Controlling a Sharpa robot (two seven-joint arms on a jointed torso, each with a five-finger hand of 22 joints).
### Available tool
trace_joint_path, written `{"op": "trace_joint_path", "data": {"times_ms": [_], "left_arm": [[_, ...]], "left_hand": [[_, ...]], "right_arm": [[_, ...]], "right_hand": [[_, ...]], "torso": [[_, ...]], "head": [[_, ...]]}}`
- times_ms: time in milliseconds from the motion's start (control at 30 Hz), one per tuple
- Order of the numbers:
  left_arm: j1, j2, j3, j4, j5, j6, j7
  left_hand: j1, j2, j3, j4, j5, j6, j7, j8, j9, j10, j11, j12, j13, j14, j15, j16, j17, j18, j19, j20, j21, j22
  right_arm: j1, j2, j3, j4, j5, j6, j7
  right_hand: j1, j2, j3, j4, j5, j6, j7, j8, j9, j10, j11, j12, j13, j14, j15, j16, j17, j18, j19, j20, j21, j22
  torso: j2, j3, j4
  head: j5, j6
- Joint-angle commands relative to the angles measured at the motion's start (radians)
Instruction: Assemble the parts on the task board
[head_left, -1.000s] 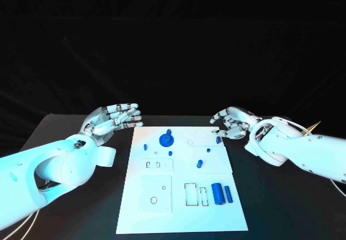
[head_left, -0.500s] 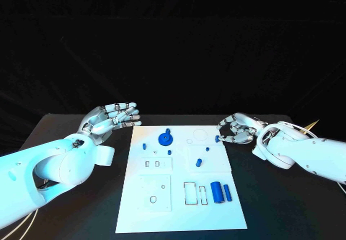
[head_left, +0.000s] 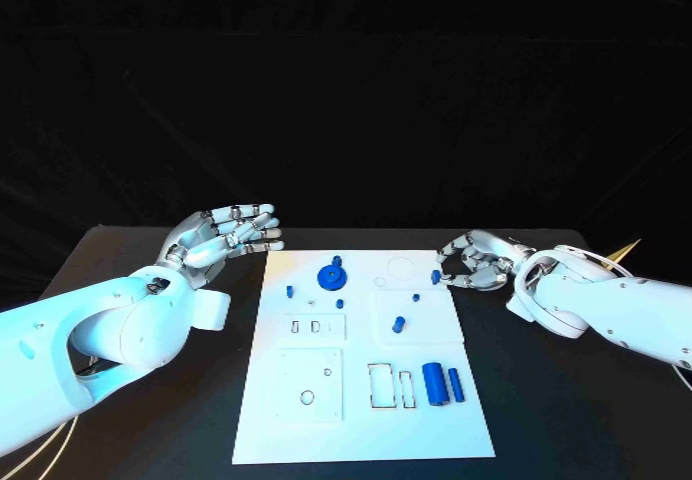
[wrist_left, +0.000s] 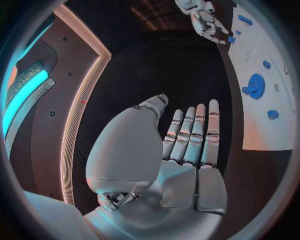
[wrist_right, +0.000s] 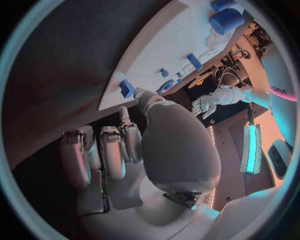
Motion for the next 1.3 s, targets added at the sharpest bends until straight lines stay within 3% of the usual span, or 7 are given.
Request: {"op": "trace_joint_path", "data": {"times_ms": [33, 367, 767, 1100, 1300], "left_arm": [[0.001, 0.002, 0.001, 0.001, -0.003, 0.019, 0.009], [0.001, 0.001, 0.001, 0.001, -0.003, 0.021, 0.007], [0.001, -0.001, 0.001, 0.002, -0.003, 0.022, 0.004], [0.001, 0.000, 0.001, 0.001, -0.003, 0.021, 0.002], [0.001, 0.000, 0.001, 0.000, -0.003, 0.022, 0.001]], "left_hand": [[-0.002, -0.003, 0.003, -0.004, -0.004, -0.006, 0.073, -0.006, -0.001, -0.002, 0.004, -0.003, 0.000, -0.007, 0.002, -0.006, 0.002, 0.010, -0.007, 0.000, 0.004, 0.001], [-0.002, -0.003, 0.003, -0.004, -0.004, -0.006, 0.073, -0.006, -0.001, -0.002, 0.004, -0.003, 0.000, -0.007, 0.002, -0.006, 0.002, 0.010, -0.007, 0.000, 0.004, 0.001], [-0.003, -0.003, 0.003, -0.004, -0.004, -0.006, 0.074, -0.006, -0.002, -0.002, 0.004, -0.003, 0.000, -0.007, 0.002, -0.006, 0.003, 0.010, -0.008, 0.000, 0.004, 0.001], [-0.003, -0.003, 0.003, -0.004, -0.004, -0.006, 0.074, -0.006, -0.002, -0.002, 0.004, -0.003, 0.000, -0.007, 0.002, -0.006, 0.003, 0.010, -0.008, 0.000, 0.004, 0.001], [-0.003, -0.003, 0.003, -0.004, -0.004, -0.006, 0.074, -0.006, -0.002, -0.002, 0.004, -0.003, 0.000, -0.007, 0.002, -0.006, 0.003, 0.010, -0.008, 0.000, 0.004, 0.001]], "right_arm": [[-0.005, 0.008, 0.000, -0.008, -0.002, 0.022, 0.012], [-0.026, 0.039, -0.001, -0.036, -0.002, 0.017, 0.004], [-0.031, 0.052, -0.001, -0.048, -0.001, 0.013, -0.002], [-0.031, 0.054, -0.001, -0.049, -0.001, 0.002, -0.003], [-0.031, 0.054, -0.001, -0.048, -0.001, -0.022, -0.001]], "right_hand": [[0.009, -0.005, 0.002, -0.007, 0.002, -0.001, 0.005, -0.004, -0.002, -0.004, 0.000, -0.003, 0.120, 0.104, 0.001, 0.006, 0.263, -0.006, 0.103, -0.002, 0.002, 0.261], [0.014, 0.005, 0.017, -0.010, 0.006, 0.010, 0.005, -0.001, 0.000, 0.002, 0.000, 0.004, 0.126, 0.104, 0.001, 0.006, 0.263, -0.007, 0.104, -0.001, 0.004, 0.263], [0.016, 0.021, 0.047, -0.015, 0.008, 0.034, 0.001, 0.006, 0.003, 0.010, -0.003, 0.012, 0.134, 0.104, -0.001, 0.006, 0.263, -0.007, 0.105, -0.003, 0.004, 0.263], [0.008, 0.049, 0.091, -0.027, 0.000, 0.085, -0.017, 0.034, 0.015, 0.020, -0.018, 0.023, 0.143, 0.104, -0.014, 0.006, 0.263, -0.007, 0.105, -0.013, 0.004, 0.263], [0.004, 0.069, 0.111, -0.045, -0.009, 0.121, -0.036, 0.068, 0.034, 0.026, -0.034, 0.027, 0.148, 0.104, -0.029, 0.006, 0.263, -0.007, 0.105, -0.026, 0.004, 0.263]], "torso": [[-0.001, -0.0007, 0.0010], [-0.001, -0.0009, 0.0008], [0.000, 0.0000, -0.0005], [-0.001, 0.0005, -0.0014], [-0.001, 0.0002, -0.0014]], "head": [[0.000, -0.001], [0.007, -0.003], [0.008, -0.006], [0.008, -0.006], [0.006, -0.006]]}}
